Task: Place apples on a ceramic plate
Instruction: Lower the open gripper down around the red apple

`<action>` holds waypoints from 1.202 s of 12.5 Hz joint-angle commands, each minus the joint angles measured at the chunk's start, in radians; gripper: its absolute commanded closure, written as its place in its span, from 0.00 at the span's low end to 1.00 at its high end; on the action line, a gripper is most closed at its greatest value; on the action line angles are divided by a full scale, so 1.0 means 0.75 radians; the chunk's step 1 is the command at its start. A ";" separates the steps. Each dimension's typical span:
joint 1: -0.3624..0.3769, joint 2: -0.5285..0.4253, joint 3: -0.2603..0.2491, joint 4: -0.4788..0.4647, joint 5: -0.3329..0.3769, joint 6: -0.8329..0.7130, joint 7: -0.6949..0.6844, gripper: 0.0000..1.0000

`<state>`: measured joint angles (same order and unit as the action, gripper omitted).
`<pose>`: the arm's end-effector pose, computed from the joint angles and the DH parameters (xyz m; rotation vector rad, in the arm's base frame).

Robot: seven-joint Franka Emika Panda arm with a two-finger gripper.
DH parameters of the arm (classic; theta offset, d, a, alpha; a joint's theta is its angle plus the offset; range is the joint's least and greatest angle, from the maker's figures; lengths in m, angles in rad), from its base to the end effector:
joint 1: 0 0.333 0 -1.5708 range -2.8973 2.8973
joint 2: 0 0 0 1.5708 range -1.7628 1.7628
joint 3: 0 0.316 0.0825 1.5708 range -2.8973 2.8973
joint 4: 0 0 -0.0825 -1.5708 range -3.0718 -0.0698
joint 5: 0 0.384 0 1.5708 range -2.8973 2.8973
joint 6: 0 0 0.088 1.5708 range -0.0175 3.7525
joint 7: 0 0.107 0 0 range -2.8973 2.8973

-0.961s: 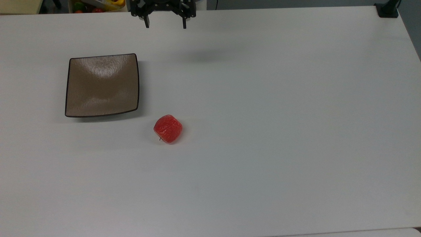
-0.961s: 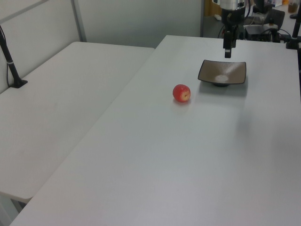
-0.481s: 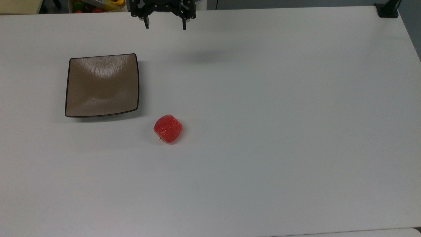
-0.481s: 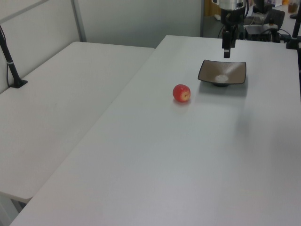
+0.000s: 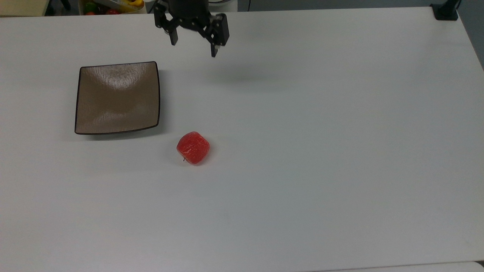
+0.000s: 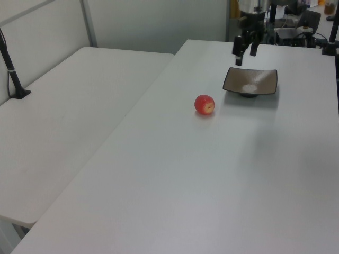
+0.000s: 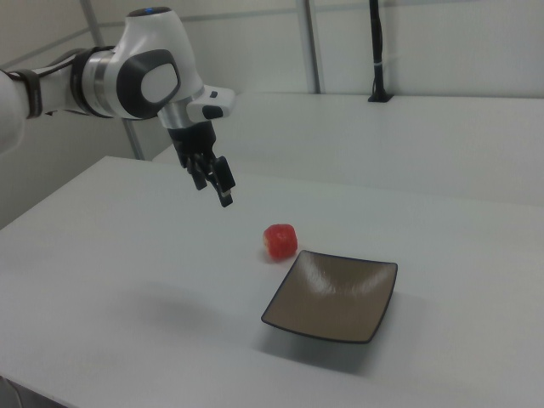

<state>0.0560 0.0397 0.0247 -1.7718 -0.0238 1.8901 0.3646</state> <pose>0.5820 0.0451 0.5343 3.1049 -0.4334 0.1278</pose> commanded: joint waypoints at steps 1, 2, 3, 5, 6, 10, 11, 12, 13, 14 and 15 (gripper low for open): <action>0.019 0.129 -0.008 0.108 -0.013 0.118 0.361 0.00; 0.017 0.168 -0.008 0.135 -0.015 0.163 0.478 0.00; 0.015 0.200 -0.008 0.141 -0.021 0.216 0.582 0.00; 0.015 0.264 -0.008 0.141 -0.026 0.298 0.675 0.00; 0.017 0.305 -0.010 0.141 -0.028 0.333 0.698 0.00; 0.019 0.509 -0.012 0.235 -0.097 0.441 0.822 0.00; 0.019 0.536 -0.012 0.237 -0.121 0.464 0.843 0.00; 0.019 0.558 -0.012 0.237 -0.130 0.492 0.849 0.00; 0.019 0.581 -0.012 0.237 -0.130 0.521 0.849 0.00; 0.019 0.609 -0.012 0.237 -0.134 0.541 0.847 0.00; 0.021 0.632 -0.012 0.237 -0.150 0.558 0.847 0.00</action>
<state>0.0588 0.4679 0.0236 -1.6176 -0.1046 2.2761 0.9729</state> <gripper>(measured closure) 0.000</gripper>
